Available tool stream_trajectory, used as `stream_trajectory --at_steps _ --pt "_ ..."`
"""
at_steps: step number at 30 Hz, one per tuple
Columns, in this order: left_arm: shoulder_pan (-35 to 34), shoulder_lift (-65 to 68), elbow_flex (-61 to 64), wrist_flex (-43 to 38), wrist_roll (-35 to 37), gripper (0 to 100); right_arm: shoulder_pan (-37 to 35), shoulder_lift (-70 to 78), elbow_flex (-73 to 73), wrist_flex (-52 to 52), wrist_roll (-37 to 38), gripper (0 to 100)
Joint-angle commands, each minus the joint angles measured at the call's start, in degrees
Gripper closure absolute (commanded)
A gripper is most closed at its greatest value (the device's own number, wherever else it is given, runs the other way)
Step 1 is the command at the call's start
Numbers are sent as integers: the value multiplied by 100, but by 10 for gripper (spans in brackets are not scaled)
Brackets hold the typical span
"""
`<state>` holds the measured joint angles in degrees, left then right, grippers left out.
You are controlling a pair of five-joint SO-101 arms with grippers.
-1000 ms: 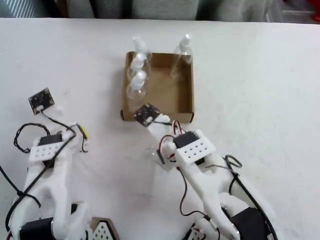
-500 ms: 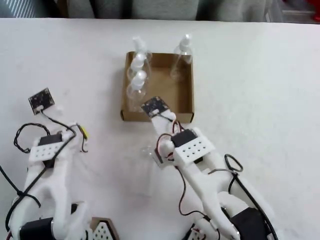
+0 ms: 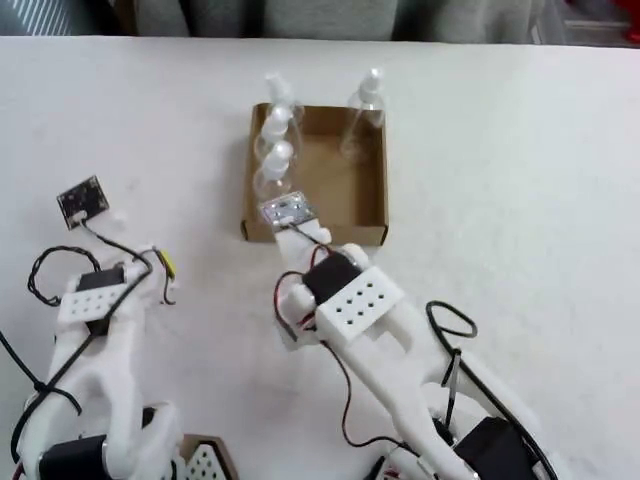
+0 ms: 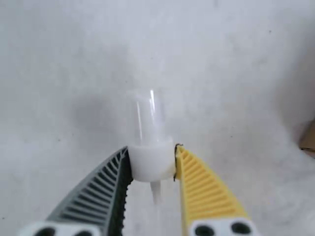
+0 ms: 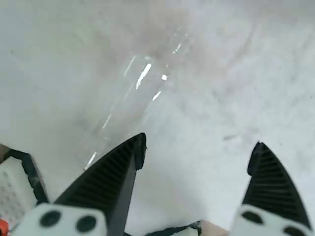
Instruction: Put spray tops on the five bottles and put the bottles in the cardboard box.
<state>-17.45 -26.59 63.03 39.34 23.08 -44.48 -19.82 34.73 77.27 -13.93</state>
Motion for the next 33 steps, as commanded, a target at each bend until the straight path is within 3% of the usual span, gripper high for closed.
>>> stream_trajectory --at_steps 1,6,15,27,33 --pt "-22 -13 -202 -229 -18 944 -242 -4 -281 -295 -686 688" --pt "-22 -13 -202 -237 -18 944 -453 -4 9 -963 -1389 687" --pt "-13 -13 -202 -246 -26 944 -637 -4 888 -2378 -2022 687" --pt "4 -13 -202 -246 -26 944 -549 295 1020 -2932 -2338 690" --pt "92 -13 -202 -246 -26 944 -435 857 545 -2633 -2338 690"
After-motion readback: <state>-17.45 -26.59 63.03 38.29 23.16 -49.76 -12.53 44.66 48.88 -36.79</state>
